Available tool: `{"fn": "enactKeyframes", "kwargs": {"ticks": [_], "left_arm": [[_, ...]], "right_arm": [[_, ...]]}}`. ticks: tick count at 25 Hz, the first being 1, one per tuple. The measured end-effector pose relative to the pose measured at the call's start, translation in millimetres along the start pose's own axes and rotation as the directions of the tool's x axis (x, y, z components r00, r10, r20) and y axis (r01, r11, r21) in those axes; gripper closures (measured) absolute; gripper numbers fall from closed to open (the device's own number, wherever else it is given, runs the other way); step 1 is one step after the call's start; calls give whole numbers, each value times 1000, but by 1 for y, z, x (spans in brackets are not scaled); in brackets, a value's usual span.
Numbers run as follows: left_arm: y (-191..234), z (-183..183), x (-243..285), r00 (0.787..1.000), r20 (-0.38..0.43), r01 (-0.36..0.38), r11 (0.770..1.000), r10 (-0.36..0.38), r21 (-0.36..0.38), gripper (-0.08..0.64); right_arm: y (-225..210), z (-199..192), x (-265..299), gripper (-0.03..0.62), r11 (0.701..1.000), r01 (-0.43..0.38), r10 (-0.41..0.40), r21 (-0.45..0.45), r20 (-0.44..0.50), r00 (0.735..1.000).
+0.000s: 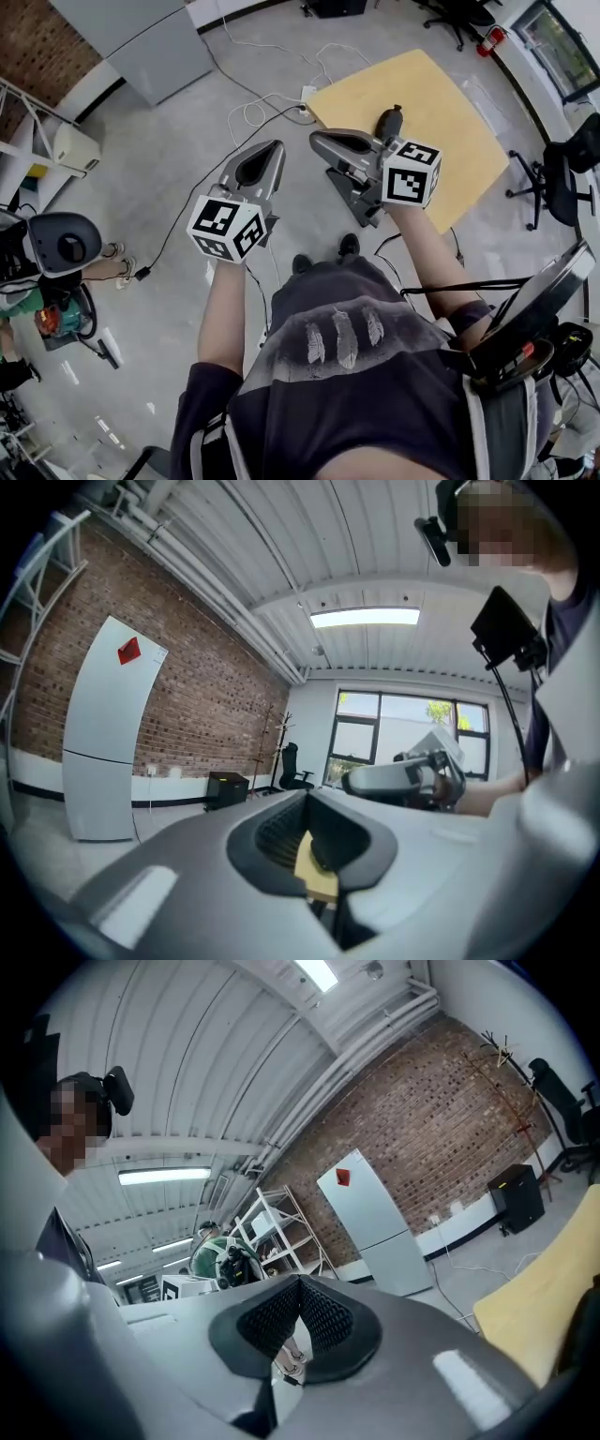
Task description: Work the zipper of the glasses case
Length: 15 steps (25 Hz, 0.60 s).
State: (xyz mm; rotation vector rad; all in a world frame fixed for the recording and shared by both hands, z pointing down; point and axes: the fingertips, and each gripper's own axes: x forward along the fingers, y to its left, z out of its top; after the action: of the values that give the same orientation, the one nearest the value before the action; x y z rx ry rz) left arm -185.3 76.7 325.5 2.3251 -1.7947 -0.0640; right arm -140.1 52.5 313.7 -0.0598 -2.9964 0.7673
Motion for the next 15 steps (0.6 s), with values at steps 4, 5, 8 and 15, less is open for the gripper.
{"fn": "enactKeyframes", "kwargs": {"ticks": [4,5,8,15], "left_arm": [[-19,3,6,1000,-4,1,1000,-1,19,558],[-25,4,8,1000,-6,3,1000,-3,29,558],[-42,5,12,1000,-15,3,999,-2,54,558],[-77,4,30,999,12,44,990,-43,-131,558]], "right_arm": [[6,6,-20,589,1000,7,-7,-17,10,1000],[7,8,-25,591,1000,7,-7,-20,14,1000],[9,15,-40,589,1000,-6,6,-11,44,999],[8,16,-78,589,999,-39,40,-8,55,998]]}}
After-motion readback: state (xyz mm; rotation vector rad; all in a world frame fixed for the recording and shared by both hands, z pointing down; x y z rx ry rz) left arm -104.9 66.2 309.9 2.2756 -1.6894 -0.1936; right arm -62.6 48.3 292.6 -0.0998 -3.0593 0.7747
